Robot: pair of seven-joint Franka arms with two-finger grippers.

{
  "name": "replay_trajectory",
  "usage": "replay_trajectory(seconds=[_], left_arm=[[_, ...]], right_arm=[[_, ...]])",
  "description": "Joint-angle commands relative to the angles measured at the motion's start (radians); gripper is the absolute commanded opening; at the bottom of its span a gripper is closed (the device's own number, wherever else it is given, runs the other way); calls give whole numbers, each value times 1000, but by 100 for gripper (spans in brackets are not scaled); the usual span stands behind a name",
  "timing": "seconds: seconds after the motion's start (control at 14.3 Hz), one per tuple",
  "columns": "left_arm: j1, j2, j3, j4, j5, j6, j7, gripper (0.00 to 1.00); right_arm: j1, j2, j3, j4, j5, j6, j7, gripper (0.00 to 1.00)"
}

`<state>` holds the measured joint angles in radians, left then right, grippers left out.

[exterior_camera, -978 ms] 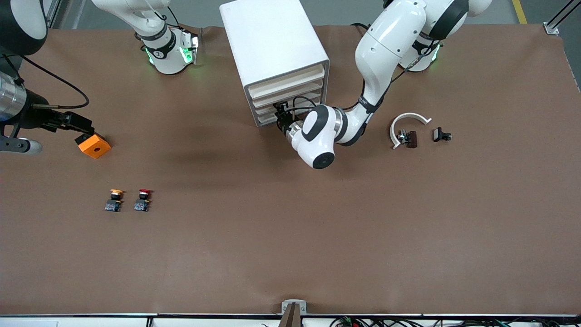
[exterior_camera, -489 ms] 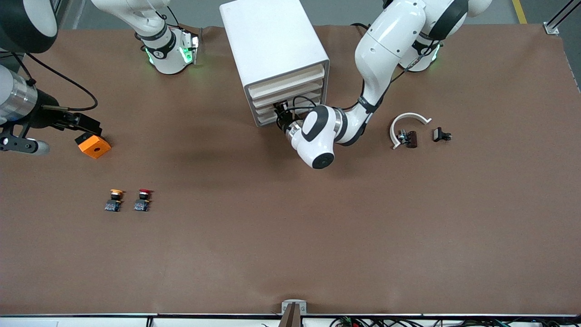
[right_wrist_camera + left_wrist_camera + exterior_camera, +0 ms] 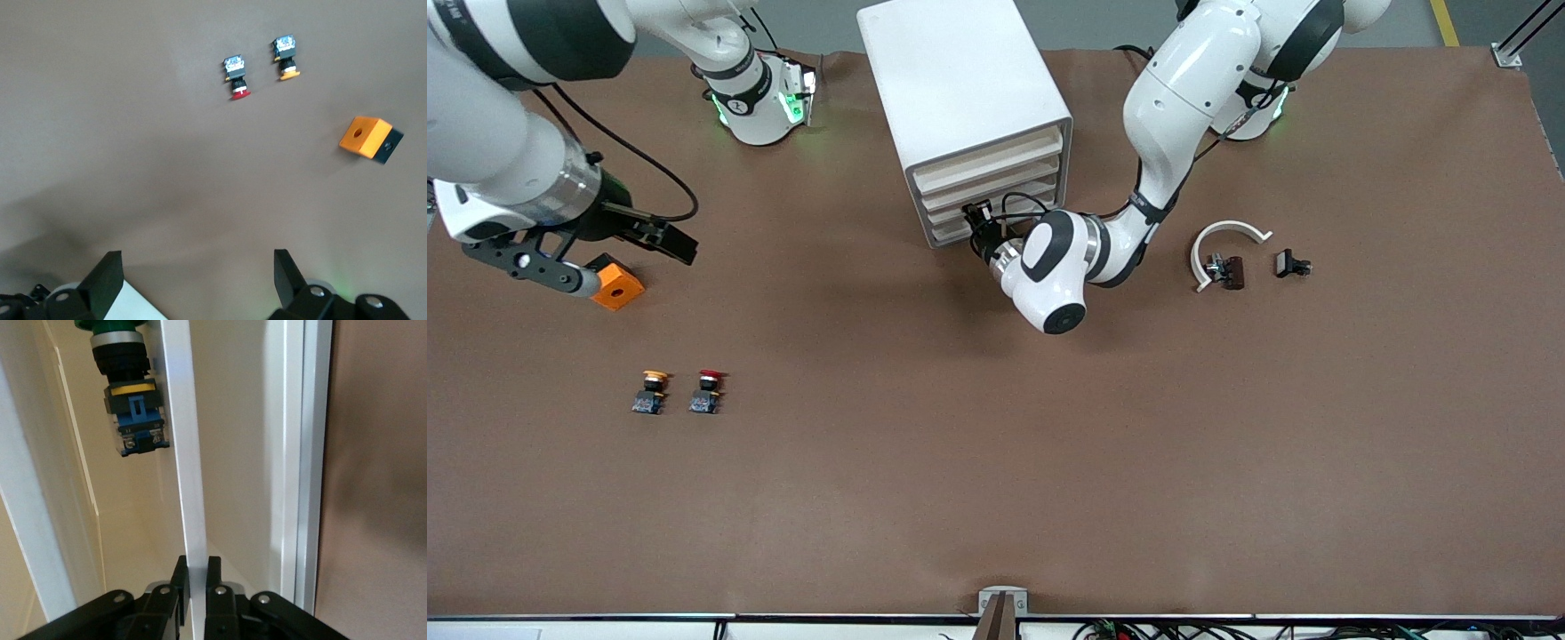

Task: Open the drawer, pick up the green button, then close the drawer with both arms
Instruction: 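Pull the drawer open with the left gripper while the right gripper approaches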

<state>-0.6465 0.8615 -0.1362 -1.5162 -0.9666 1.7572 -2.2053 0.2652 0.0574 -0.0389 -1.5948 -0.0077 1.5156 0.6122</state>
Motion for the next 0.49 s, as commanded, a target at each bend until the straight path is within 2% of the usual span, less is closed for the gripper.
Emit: replay_trajectory(seconds=[0.0, 0.42], left_arm=[[14, 42, 6, 63, -24, -18, 4, 12], [99, 56, 7, 111, -24, -11, 22, 14]], right_arm=[[54, 16, -7, 22, -8, -14, 118, 100], [107, 39, -7, 32, -5, -8, 256, 100]])
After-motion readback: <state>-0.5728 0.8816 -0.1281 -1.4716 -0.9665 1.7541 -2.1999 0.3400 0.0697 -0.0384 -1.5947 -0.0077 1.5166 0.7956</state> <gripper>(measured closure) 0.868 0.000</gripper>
